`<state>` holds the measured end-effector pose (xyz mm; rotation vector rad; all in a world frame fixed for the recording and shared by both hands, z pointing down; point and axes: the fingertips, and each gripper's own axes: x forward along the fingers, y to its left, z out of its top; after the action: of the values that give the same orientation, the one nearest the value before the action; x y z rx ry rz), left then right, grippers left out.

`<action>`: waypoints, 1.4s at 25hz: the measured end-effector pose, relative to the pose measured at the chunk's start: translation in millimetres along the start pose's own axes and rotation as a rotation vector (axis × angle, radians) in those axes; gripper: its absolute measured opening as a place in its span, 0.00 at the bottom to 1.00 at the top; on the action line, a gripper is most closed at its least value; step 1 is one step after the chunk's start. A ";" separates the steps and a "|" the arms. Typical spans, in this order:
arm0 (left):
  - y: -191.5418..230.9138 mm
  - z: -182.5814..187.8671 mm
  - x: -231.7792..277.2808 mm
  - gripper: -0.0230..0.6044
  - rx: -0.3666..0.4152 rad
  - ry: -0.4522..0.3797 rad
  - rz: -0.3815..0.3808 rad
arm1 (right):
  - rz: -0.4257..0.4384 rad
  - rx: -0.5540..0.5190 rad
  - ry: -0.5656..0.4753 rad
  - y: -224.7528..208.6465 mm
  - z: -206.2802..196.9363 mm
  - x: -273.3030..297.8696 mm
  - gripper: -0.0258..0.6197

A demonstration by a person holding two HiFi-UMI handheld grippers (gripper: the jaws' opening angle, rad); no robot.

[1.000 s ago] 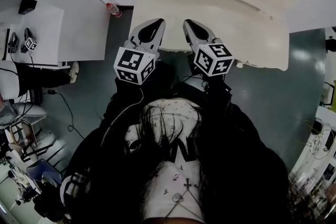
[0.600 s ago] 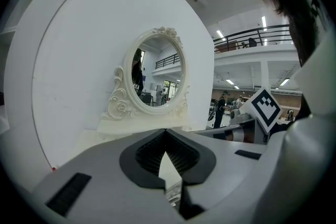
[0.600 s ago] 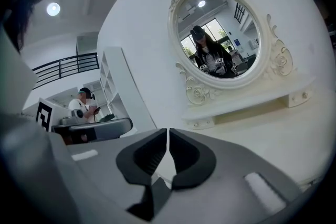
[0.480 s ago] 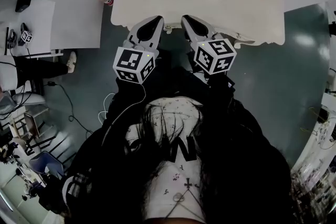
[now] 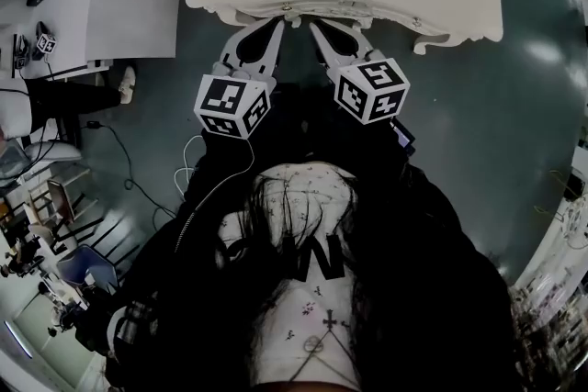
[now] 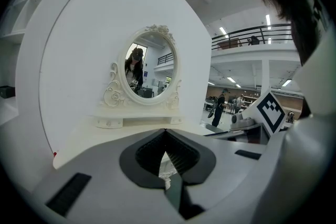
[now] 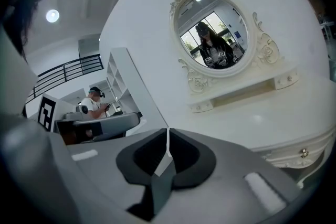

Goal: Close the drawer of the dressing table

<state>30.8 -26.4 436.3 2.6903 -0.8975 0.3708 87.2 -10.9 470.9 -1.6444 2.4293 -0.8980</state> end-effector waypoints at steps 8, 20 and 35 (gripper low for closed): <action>-2.6 -7.0 -30.8 0.04 0.026 0.015 -0.009 | 0.015 0.007 -0.005 30.2 -17.8 -3.1 0.08; 30.8 -29.0 -122.8 0.04 0.016 -0.024 -0.015 | 0.013 -0.046 0.012 121.5 -67.1 6.9 0.05; 49.2 -56.9 -199.4 0.04 0.015 -0.034 -0.092 | -0.039 -0.080 0.019 199.3 -113.8 7.5 0.05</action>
<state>-162.5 63.4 432.9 2.7474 -0.7792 0.3140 -123.0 81.6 466.7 -1.7227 2.4845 -0.8358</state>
